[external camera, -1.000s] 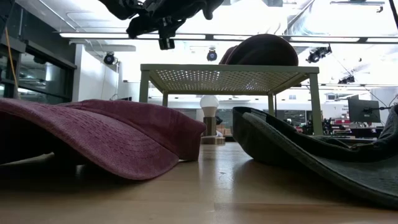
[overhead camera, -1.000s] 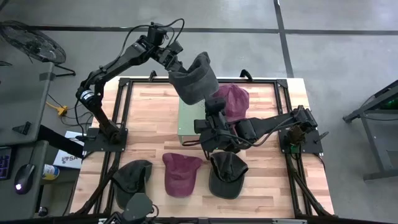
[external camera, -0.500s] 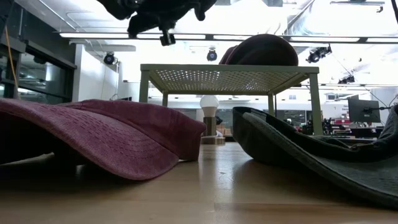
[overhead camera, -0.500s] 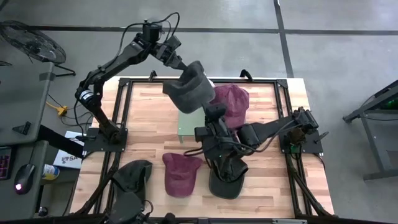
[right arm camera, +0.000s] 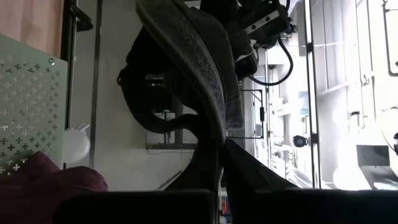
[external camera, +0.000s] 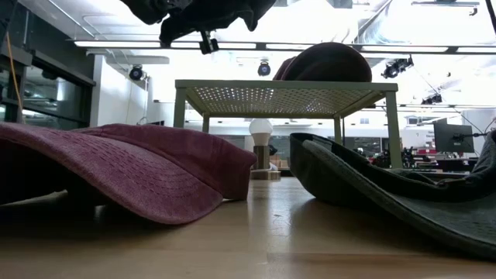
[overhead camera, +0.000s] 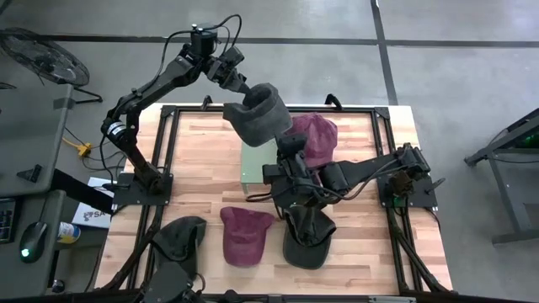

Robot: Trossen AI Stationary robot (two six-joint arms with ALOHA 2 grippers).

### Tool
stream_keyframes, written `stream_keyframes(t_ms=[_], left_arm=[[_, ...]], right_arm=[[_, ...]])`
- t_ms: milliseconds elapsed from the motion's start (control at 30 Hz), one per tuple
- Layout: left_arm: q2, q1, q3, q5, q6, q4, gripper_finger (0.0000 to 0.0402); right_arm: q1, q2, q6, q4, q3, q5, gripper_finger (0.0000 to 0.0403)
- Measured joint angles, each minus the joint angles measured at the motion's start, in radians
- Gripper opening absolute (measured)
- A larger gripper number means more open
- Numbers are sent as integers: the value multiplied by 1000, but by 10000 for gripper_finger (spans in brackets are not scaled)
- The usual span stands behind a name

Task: Pick & Place hat
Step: Adjust the black cap on the shelf

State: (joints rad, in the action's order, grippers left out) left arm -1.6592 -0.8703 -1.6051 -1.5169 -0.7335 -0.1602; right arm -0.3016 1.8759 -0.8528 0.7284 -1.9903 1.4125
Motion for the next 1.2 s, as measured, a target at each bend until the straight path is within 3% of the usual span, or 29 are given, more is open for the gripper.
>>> stream_keyframes(t_ms=[367, 667, 800, 1067, 1200], left_arm=[[2, -37, 0, 4, -61, 118, 2], [8, -91, 0, -11, -68, 116, 1], [13, -106, 0, -7, -75, 115, 1], [19, -65, 0, -1, -80, 132, 0], [19, -21, 0, 0, -91, 166, 0]], right_arm=[[5, 0, 124, 22, 0, -55, 60], [0, -14, 447, 161, 0, -235, 123], [21, -49, 554, 197, 2, -370, 134], [156, -165, 589, 62, 0, -657, 136], [272, -205, 568, 34, 0, -880, 136]])
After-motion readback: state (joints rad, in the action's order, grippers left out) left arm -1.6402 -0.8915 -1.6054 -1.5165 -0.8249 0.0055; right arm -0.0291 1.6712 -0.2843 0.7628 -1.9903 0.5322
